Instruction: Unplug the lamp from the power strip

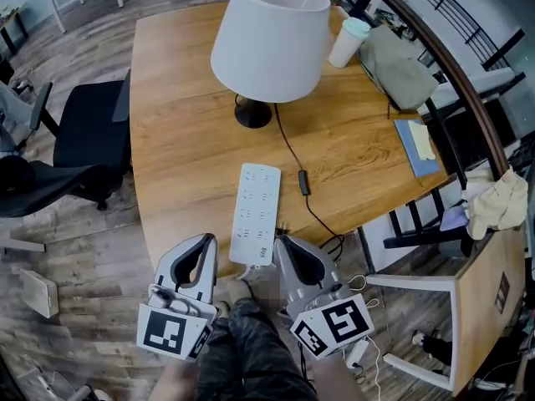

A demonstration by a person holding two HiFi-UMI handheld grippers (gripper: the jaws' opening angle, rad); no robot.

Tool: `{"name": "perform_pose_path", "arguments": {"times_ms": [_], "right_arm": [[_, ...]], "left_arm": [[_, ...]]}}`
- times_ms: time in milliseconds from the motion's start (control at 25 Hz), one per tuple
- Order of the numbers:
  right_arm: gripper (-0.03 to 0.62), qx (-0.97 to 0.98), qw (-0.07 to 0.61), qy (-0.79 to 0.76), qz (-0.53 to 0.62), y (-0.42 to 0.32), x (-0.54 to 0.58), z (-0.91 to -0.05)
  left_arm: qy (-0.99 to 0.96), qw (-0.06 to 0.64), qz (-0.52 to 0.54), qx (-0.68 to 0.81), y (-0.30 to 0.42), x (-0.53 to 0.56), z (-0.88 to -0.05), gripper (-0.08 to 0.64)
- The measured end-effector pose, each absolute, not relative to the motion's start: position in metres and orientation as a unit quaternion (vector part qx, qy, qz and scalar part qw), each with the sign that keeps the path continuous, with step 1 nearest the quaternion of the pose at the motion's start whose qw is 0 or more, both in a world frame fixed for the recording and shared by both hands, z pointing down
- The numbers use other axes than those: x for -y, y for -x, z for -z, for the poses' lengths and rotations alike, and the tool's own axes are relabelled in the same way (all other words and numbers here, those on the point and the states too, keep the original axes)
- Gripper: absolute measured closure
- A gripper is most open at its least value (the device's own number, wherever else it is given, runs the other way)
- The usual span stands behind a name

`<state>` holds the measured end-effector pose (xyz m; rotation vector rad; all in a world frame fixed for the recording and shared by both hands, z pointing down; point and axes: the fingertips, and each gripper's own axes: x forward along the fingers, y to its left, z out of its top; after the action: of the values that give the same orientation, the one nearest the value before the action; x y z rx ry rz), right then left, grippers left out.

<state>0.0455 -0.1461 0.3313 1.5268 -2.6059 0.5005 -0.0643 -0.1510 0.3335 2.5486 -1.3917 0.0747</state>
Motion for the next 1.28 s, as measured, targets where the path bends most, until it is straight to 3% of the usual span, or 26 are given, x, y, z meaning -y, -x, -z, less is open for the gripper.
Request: {"name": "perform_pose_path", "arguments": {"times_ms": [1280], "right_arm": [[0.586,0.873,0.0,-0.485,-0.049,-0.037,0.11,-0.21]], "left_arm": [[-0.882,0.068,0.039,0.465,0.085,0.124,-0.218,0.565]]}}
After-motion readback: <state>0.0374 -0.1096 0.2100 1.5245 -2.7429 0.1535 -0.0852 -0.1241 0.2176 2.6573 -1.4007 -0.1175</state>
